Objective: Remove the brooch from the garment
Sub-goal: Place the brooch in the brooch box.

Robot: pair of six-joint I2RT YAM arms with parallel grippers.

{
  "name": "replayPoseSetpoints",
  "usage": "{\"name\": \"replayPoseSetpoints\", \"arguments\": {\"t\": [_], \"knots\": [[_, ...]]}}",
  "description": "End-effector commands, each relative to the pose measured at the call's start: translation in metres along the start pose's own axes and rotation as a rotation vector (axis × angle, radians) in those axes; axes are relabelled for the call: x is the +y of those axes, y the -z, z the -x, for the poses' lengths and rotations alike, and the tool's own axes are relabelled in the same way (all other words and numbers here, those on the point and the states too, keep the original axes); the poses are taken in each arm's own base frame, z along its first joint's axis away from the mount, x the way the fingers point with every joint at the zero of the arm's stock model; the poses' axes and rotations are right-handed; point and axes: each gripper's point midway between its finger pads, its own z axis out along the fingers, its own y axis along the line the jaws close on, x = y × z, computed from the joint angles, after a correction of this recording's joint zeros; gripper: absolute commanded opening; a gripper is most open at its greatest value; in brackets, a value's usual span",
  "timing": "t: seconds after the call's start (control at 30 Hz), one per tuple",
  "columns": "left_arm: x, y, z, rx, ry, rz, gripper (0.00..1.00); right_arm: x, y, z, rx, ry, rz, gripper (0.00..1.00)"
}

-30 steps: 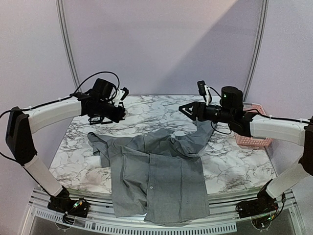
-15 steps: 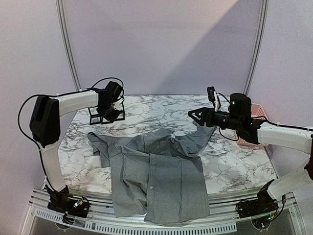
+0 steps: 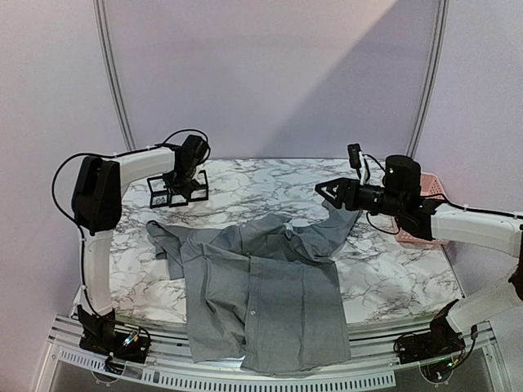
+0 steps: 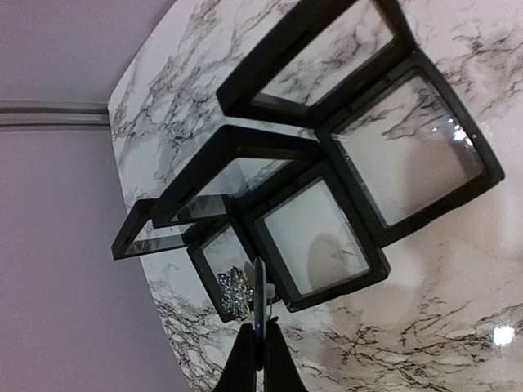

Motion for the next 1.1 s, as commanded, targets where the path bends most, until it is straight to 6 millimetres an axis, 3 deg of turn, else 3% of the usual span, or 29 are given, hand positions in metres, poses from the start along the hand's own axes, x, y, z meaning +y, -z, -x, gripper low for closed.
{"name": "replayPoseSetpoints", "arguments": {"t": [0.0,0.6,0.83,1.07], "knots": [[0.009,-0.013,-0.005,0.035,-0.002,0.008,0.03,-0.006,0.0,0.002,-0.017,-0.02,-0.016,0.62],[-0.001,-0.047,-0.012,0.087,0.014,0.025,0.07,-0.01,0.002,-0.005,-0.003,-0.043,-0.024,0.62],[0.005,-0.051,-0.012,0.081,0.041,0.059,0.07,-0.01,0.003,-0.007,0.0,-0.047,-0.022,0.62],[-0.004,-0.056,-0.014,0.086,0.031,0.04,0.09,-0.011,0.001,-0.009,0.006,-0.05,-0.021,0.62]]}}
